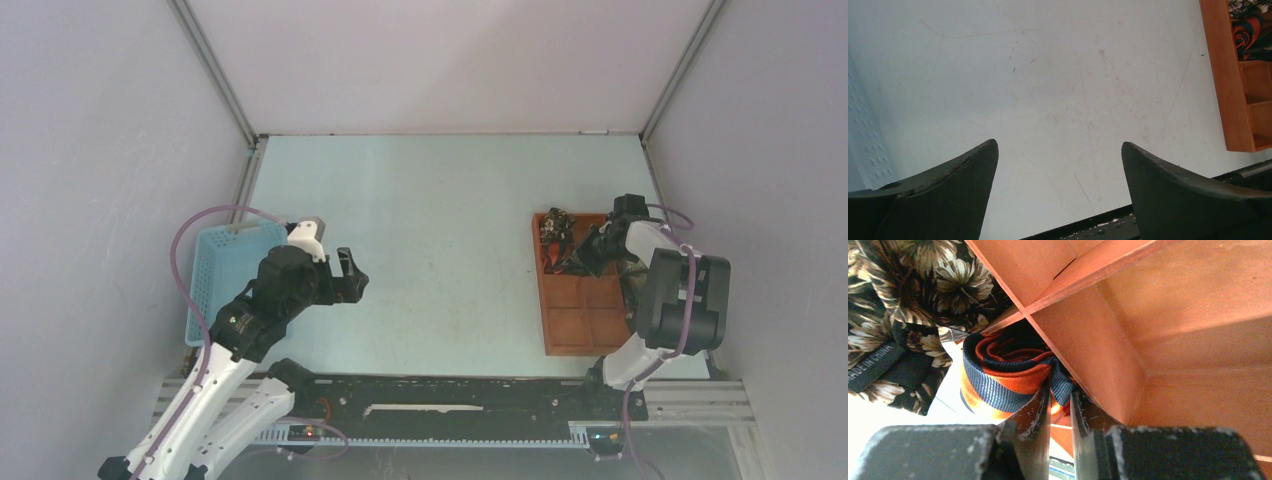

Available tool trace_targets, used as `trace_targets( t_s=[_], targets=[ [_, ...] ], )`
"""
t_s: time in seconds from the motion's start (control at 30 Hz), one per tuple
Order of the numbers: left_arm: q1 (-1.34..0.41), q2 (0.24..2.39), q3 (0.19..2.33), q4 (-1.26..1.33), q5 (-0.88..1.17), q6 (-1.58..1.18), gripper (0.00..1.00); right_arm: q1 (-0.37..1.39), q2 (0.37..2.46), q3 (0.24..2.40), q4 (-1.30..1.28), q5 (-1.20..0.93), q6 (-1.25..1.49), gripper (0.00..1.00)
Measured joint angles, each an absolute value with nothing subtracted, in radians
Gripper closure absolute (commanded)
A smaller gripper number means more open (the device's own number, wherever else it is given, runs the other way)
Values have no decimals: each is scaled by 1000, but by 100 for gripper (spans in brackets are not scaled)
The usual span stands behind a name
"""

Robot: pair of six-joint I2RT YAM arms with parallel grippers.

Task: Roll the ties
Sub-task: Place the tie in the storage box, then reset both arms

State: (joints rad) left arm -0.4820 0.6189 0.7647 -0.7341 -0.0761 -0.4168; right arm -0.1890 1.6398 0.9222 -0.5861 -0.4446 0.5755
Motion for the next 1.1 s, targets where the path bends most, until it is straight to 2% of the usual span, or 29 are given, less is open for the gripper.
trace_targets(
  t_s=[0.07,0.17,0.53,0.6,0.67,0.7,0.93,1.1],
  targets=[
    [-482,619,765,-734,-76,-417,0,-188,1633,922,-589,-439,575,90],
    [-482,619,765,-734,-76,-417,0,-184,1602,921,-603,-410,571,63],
    [-482,619,765,-729,-76,-417,0,-178,1322,923,-719,-314,528,35],
    [-482,619,765,-727,-76,-417,0,-173,1269,928,-745,-304,517,26],
    [-482,619,765,-727,-77,-417,0,-163,1196,939,-766,-293,501,6],
    [-482,619,765,-727,-77,-417,0,-156,1161,945,-770,-291,498,1],
    [-482,609,765,-727,-96,-416,0,-64,839,982,-715,-285,459,0],
    [-482,583,765,-728,-114,-416,0,-54,684,939,-609,-288,463,0]
  ],
)
